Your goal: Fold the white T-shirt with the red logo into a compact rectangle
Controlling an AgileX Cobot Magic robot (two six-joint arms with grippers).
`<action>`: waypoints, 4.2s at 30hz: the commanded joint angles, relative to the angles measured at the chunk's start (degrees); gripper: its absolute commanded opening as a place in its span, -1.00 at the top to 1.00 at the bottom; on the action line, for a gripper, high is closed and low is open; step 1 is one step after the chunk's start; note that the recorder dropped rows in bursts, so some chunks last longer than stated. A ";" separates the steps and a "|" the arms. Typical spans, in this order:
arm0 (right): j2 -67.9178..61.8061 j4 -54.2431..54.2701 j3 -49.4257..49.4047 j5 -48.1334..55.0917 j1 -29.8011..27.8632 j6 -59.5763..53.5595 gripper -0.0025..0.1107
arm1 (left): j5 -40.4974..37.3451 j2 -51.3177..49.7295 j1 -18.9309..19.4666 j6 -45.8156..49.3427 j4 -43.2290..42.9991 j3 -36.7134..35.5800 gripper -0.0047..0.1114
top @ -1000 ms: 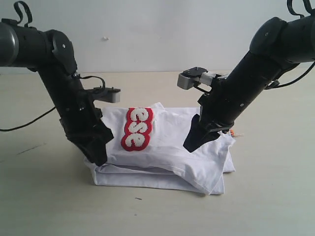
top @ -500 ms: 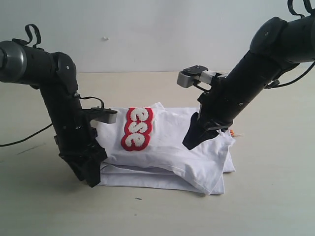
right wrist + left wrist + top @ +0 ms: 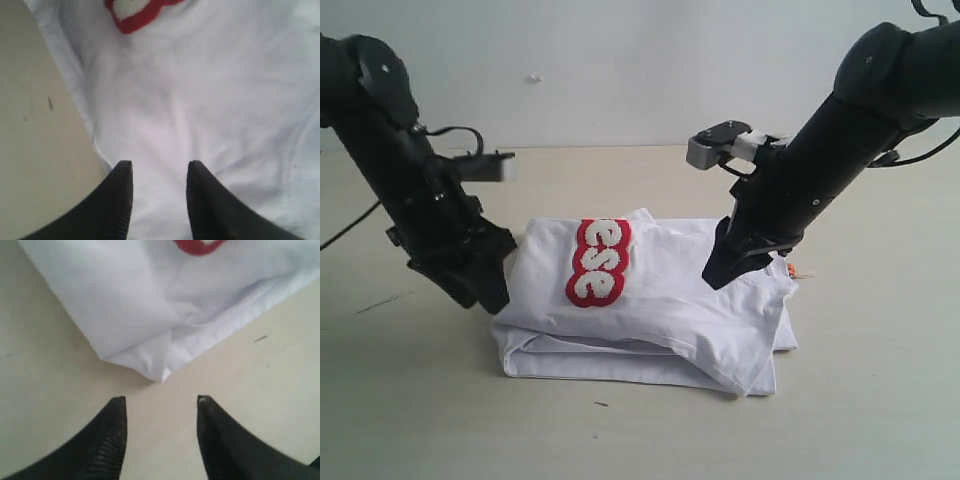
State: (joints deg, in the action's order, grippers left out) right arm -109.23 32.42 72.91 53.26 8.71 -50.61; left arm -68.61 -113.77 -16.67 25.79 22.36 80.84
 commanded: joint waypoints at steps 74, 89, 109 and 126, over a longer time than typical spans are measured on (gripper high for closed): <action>102.29 -20.56 -53.38 -32.85 -0.09 35.64 0.32 | 47.94 113.77 6.19 -0.36 17.21 -66.30 0.92; 104.99 -20.45 -53.61 -25.99 -0.09 35.75 0.32 | 43.52 113.77 6.19 -0.62 17.71 -66.30 0.92; 104.99 -20.45 -53.61 -25.99 -0.09 35.75 0.32 | 49.93 113.77 6.19 -17.30 -6.86 -68.08 0.92; 104.99 -20.45 -53.61 -25.99 -0.09 35.75 0.32 | 55.40 113.77 6.19 -24.30 -20.54 -80.84 0.92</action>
State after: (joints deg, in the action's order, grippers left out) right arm -4.59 11.98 19.63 27.42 8.71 -14.82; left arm -13.71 -0.30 -10.58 2.74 2.38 1.29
